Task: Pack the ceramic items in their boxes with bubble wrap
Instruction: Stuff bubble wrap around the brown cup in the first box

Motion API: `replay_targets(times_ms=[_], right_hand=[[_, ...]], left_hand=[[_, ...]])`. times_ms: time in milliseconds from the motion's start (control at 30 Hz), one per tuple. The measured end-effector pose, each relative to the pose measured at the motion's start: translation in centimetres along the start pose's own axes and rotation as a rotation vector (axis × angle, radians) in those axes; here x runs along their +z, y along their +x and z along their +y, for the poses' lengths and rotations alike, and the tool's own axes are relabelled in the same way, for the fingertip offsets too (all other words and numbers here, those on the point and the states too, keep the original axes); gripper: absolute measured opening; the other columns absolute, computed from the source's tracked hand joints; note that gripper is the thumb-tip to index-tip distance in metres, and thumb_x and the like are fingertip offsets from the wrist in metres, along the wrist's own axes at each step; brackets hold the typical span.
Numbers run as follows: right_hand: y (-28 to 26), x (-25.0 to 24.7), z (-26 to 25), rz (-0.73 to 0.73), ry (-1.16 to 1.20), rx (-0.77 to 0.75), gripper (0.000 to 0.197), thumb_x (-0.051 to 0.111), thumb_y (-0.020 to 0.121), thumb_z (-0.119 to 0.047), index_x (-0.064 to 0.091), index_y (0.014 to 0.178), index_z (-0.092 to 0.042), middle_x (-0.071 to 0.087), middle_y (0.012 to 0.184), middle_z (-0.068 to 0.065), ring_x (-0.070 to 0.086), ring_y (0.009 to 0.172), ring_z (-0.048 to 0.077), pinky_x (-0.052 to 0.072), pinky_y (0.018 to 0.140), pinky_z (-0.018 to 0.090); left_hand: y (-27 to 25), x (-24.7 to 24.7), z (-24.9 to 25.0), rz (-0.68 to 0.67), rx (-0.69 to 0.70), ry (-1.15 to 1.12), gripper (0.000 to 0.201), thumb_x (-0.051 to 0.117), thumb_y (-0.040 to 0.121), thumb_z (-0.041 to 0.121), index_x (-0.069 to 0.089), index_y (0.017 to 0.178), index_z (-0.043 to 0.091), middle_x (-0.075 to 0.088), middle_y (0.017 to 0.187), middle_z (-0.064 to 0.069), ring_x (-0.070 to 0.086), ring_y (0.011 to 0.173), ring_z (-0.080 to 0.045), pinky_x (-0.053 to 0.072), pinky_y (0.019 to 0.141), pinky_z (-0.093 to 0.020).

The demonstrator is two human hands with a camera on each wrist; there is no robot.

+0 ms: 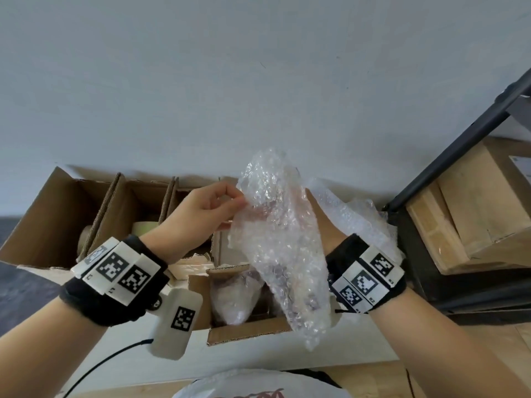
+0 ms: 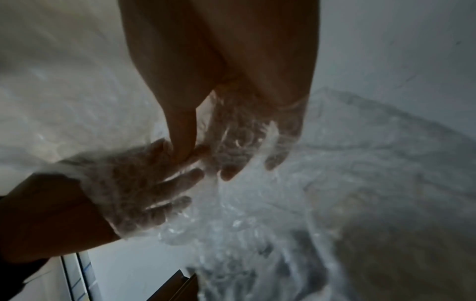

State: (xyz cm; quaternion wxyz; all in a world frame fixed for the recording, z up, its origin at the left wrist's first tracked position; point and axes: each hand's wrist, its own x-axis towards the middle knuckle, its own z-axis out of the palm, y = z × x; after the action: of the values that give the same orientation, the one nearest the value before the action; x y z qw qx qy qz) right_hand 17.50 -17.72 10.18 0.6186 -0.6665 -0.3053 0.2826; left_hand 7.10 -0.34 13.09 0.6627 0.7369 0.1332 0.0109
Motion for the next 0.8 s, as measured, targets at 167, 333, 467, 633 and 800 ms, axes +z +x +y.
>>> replay_targets(times_ms=[167,333,467,633,800], right_hand=[[0.6,-0.8,-1.5,0.173,-0.353,-0.090,0.010,0.061,0.090,-0.009,0.070,0.087,-0.008,0.072,0.083,-0.002,0.066,0.074,-0.001,0.045,0.069,0.008],[-0.2,-3.2,-1.8,0.199,-0.149,0.075,0.009,0.058,0.093,-0.010,0.065,0.088,-0.007,0.073,0.090,0.014,0.071,0.082,0.026,0.058,0.072,0.034],[-0.4,-2.8,-2.4,0.209,-0.226,0.099,0.014,0.058,0.094,-0.020,0.066,0.099,-0.010,0.070,0.099,0.015,0.067,0.086,0.039,0.053,0.081,0.054],[-0.4,-1.1,-2.8,0.196,-0.254,0.096,0.013,0.055,0.094,-0.010,0.065,0.102,-0.008,0.069,0.100,0.013,0.067,0.087,0.035,0.053,0.082,0.054],[-1.3,0.0,-3.3,0.316,-0.314,-0.048,0.009,0.064,0.089,-0.012,0.056,0.088,-0.007,0.069,0.074,-0.004,0.068,0.066,0.002,0.050,0.057,0.016]], left_hand=[[0.0,-2.0,-0.7,0.217,0.005,0.021,0.014,0.053,0.095,0.020,0.063,0.095,0.009,0.073,0.092,-0.009,0.069,0.088,-0.026,0.056,0.079,-0.034],[-0.4,-4.2,-1.4,0.261,0.004,0.086,0.010,0.054,0.095,0.012,0.061,0.097,0.019,0.074,0.082,-0.002,0.070,0.074,-0.015,0.056,0.062,-0.023],[-0.9,-4.1,-1.2,0.130,-0.034,0.113,0.020,0.048,0.097,0.023,0.060,0.112,0.028,0.073,0.097,0.003,0.068,0.094,-0.016,0.056,0.077,-0.032],[-1.0,-1.8,-0.6,0.005,0.028,0.601,0.058,0.063,0.073,0.064,0.056,0.120,0.032,0.066,0.099,0.013,0.064,0.090,-0.004,0.052,0.078,-0.027],[-0.1,-1.0,-0.5,0.430,0.082,0.595,0.037,0.065,0.087,0.025,0.059,0.059,0.001,0.062,0.049,-0.006,0.059,0.049,-0.020,0.050,0.054,-0.029]])
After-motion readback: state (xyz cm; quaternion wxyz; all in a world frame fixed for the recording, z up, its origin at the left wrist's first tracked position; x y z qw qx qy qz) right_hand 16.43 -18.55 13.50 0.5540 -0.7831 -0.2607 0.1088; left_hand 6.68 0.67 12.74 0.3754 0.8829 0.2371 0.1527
